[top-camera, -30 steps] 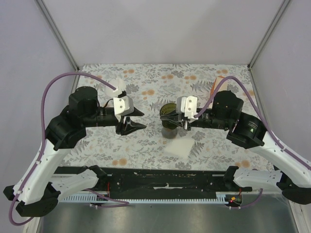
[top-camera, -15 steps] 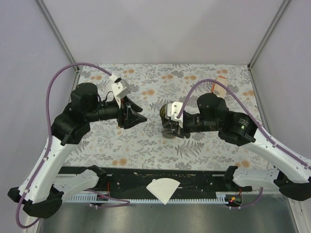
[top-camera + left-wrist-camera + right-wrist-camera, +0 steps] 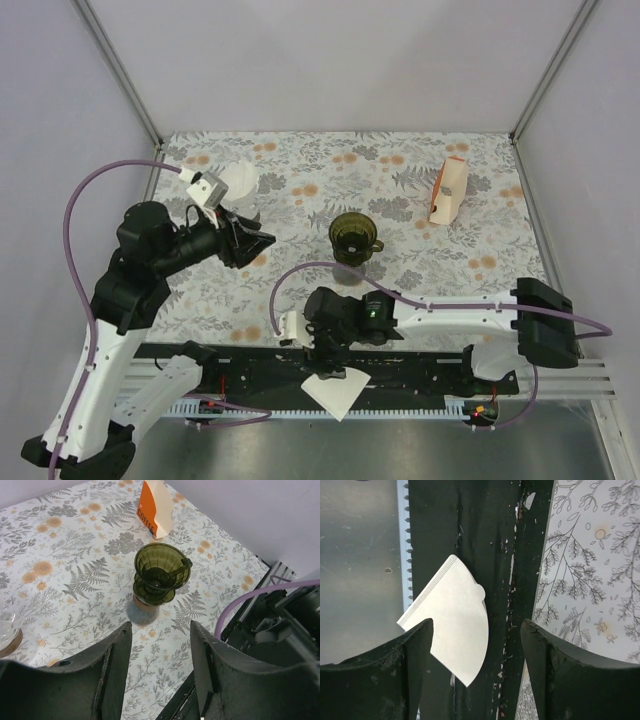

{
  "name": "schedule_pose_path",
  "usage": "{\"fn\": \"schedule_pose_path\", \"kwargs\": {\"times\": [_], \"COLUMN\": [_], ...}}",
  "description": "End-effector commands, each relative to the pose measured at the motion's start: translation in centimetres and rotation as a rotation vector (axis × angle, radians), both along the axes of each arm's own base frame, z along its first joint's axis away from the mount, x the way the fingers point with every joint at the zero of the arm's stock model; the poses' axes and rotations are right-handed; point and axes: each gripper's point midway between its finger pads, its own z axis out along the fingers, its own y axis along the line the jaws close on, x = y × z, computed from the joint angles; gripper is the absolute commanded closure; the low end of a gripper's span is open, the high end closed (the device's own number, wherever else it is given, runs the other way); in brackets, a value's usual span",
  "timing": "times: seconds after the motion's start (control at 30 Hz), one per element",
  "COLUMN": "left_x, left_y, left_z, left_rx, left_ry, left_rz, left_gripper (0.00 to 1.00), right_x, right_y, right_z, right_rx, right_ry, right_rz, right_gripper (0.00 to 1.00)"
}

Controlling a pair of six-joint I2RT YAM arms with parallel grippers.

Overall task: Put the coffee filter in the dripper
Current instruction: Pick up the coffee filter from the center of the board.

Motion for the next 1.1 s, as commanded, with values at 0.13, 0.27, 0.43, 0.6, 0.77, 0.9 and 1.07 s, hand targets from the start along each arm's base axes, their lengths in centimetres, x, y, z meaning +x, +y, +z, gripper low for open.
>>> {"fn": "schedule_pose_path", "kwargs": {"times": [0.13,0.27,0.43,0.6,0.77,0.9,1.07], "left_x": [-1.4,-1.9,-2.3,-2.1,-2.3,-2.2,-2.0], "left_y": [1.4,1.5,1.2,0.9,0.8,0.8,0.9], "left_z": [1.2,1.2,1.7,1.7,1.9,1.4,1.0], "left_rx": [-0.106,-0.117,-0.116,-0.091,-0.077,-0.065,-0.039], "left_ry": [-0.029,-0.035,-0.043,-0.032,-0.046,-0.045,-0.053], "left_rz": [0.045,0.038,0.005,-0.019,-0.046,-0.049,-0.05], "left_gripper": [0.44,0.44,0.45,0.47,0.48,0.49,0.5], "right_x": [-1.0,-1.2,-1.5,-2.0,-1.5,-1.0,0.1], "right_y": [1.8,1.3,1.0,0.6,0.2,1.1,2.6], "right_z": [-4.7,-7.6,-10.3,-11.7,-11.4,-9.1,-2.7], "right_rx": [-0.019,-0.077,-0.116,-0.16,-0.169,-0.131,0.029], "right_ry": [-0.025,-0.072,-0.078,-0.039,-0.065,-0.092,-0.147], "right_rz": [0.053,0.019,-0.012,-0.033,-0.053,-0.043,-0.038], "right_gripper": [0.2,0.2,0.3,0.74,1.0,1.0,1.0]}}
